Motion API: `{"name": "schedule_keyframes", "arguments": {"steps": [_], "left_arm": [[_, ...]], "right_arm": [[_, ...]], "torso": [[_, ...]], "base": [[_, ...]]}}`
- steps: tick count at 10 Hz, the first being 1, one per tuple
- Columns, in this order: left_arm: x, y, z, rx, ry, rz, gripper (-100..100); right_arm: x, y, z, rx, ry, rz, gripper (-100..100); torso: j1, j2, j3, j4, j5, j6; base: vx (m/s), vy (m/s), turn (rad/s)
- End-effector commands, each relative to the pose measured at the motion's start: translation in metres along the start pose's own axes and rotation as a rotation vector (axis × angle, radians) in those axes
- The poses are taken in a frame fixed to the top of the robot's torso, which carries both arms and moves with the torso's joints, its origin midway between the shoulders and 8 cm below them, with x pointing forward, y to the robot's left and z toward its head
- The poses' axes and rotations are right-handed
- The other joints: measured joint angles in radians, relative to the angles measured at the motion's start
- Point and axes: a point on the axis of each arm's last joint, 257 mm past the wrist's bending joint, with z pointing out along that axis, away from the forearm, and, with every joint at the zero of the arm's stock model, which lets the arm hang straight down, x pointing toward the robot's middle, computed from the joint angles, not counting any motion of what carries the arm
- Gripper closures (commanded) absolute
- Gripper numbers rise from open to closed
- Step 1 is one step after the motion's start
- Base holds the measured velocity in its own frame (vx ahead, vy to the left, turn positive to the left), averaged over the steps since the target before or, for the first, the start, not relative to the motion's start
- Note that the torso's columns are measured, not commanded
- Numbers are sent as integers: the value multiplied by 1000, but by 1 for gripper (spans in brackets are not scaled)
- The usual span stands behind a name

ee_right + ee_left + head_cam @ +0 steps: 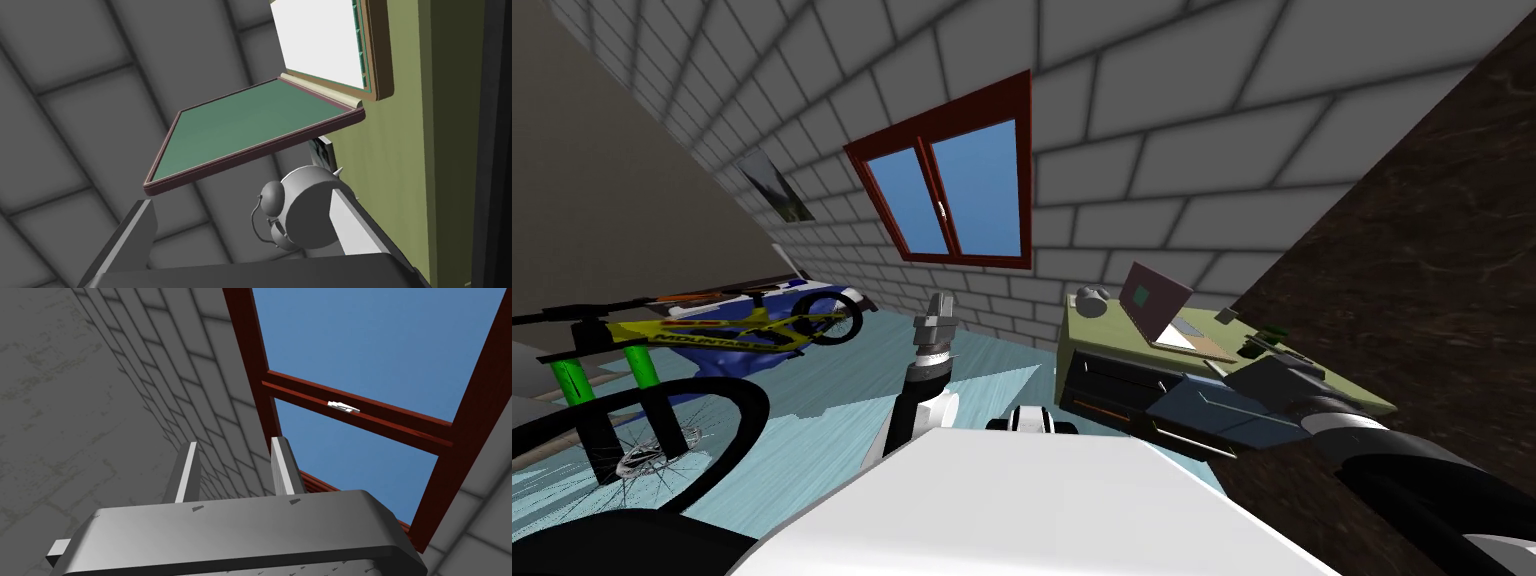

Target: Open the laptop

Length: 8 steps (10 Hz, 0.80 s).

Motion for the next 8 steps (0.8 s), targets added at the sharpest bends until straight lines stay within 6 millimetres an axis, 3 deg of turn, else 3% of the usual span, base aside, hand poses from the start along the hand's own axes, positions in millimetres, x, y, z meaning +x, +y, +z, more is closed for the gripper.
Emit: {"name": "schedule_keyframes", "arguments": {"steps": [1,4,8], "left_arm": [[0,0,0,0,0,0,0],[0,0,0,0,0,0,0],[0,0,0,0,0,0,0]], "right_arm": [[21,-21,1,17,54,-212,-100],[29,-32,2,24,75,-327,-100],[41,-61,6,47,116,-583,-100]], "torso": [[0,0,0,0,0,-1],[1,1,0,0,0,0],[0,0,0,0,0,1]], "base": [[39,-11,195],[23,-5,88],[22,-9,121]]}}
